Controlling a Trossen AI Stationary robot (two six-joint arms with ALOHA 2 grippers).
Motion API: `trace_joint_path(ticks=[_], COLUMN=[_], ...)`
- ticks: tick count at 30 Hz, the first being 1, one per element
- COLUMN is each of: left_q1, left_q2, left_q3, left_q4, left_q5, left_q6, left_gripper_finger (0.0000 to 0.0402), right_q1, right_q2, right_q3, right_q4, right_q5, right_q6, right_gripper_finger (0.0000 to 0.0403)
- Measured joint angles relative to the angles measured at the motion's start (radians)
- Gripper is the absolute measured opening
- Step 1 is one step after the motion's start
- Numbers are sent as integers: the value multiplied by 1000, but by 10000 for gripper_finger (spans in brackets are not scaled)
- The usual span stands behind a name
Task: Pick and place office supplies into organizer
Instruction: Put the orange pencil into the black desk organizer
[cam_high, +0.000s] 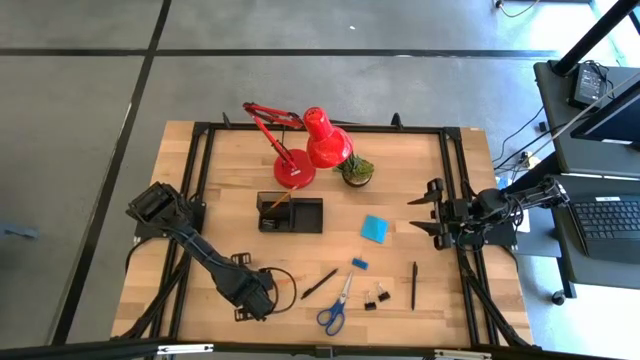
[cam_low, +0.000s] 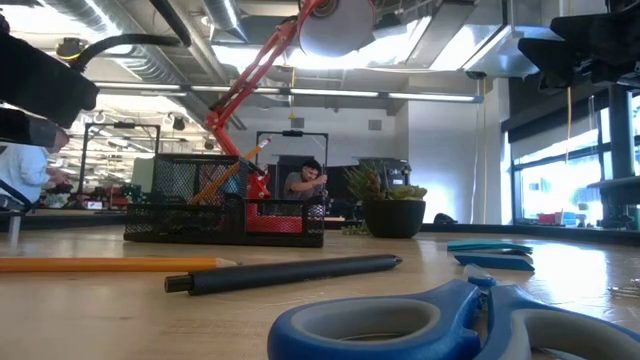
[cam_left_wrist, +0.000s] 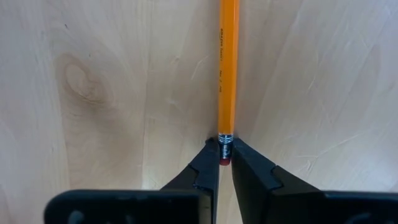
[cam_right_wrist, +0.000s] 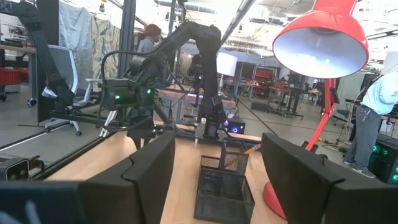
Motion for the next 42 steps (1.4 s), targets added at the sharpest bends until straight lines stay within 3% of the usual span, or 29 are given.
trace_joint_path(ticks=[34,42], left_q1=[3,8], left_q2=[5,11], left_q3=[44,85], left_q4=[-33,-79], left_q5=[-29,-106], left_q6=[-21,-28], left_gripper_finger=[12,11], right_q1=[0,0], right_q2=[0,0], right_q3=[0,0], right_q4=[0,0], right_q5=[0,0], right_q6=[0,0], right_gripper_finger=[242,242])
